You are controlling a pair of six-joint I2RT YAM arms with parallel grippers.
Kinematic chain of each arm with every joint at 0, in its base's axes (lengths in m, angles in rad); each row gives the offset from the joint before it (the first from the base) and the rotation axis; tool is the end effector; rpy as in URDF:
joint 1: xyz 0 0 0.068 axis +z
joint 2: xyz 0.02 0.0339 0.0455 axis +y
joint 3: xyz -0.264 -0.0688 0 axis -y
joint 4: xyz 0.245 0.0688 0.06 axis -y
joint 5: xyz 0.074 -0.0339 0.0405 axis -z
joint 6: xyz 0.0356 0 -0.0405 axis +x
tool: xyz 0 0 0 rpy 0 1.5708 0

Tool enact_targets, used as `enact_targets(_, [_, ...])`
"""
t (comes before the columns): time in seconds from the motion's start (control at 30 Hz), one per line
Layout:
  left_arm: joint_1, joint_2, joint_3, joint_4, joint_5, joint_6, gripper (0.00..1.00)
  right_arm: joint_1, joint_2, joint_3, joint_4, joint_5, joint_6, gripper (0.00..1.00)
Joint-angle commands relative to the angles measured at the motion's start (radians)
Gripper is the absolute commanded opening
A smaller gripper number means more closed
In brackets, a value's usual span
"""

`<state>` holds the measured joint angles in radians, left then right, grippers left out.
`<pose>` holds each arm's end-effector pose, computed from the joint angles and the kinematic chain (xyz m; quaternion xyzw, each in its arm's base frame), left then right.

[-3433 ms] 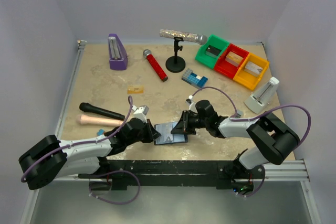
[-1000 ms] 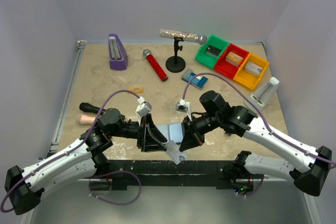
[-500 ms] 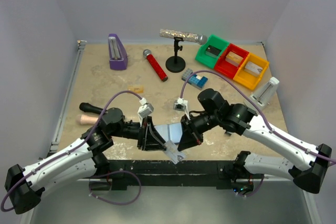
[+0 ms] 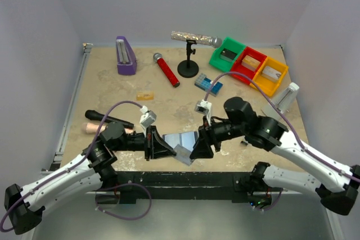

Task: Take the credit cards out of the card holder
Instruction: Remove the credit card from the card holder.

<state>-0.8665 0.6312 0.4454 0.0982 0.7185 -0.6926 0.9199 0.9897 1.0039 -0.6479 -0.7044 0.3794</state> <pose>0.0852 -0.1365 0.2742 0.2965 0.6671 -0.6289 0.2675 0.1033 0.1736 0.3378 -0.3737 0.7655 0.5015 0.1513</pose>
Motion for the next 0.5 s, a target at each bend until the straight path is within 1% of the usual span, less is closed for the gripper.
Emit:
enact_targets(0.0, [-0.002, -0.135, -0.115, 0.173, -0.256, -0.112, 0.0, -0.026, -0.175, -0.082, 0.223, 0.175, 0.16, 0.65])
enact_targets(0.1, [-0.002, -0.208, -0.255, 0.398, -0.388, -0.257, 0.0, -0.026, -0.213, -0.152, 0.322, 0.224, 0.232, 0.66])
enact_targets(0.2, [-0.002, -0.235, -0.315, 0.494, -0.456, -0.321, 0.0, -0.026, -0.235, -0.223, 0.422, 0.249, 0.297, 0.67])
enact_targets(0.23, [-0.002, -0.244, -0.341, 0.544, -0.482, -0.343, 0.0, -0.026, -0.241, -0.267, 0.494, 0.266, 0.337, 0.67])
enact_targets(0.3, [-0.002, -0.252, -0.359, 0.58, -0.502, -0.357, 0.0, -0.026, -0.232, -0.286, 0.528, 0.278, 0.358, 0.67])
enact_targets(0.47, [-0.002, -0.26, -0.37, 0.604, -0.527, -0.361, 0.0, -0.026, -0.207, -0.297, 0.541, 0.31, 0.383, 0.66])
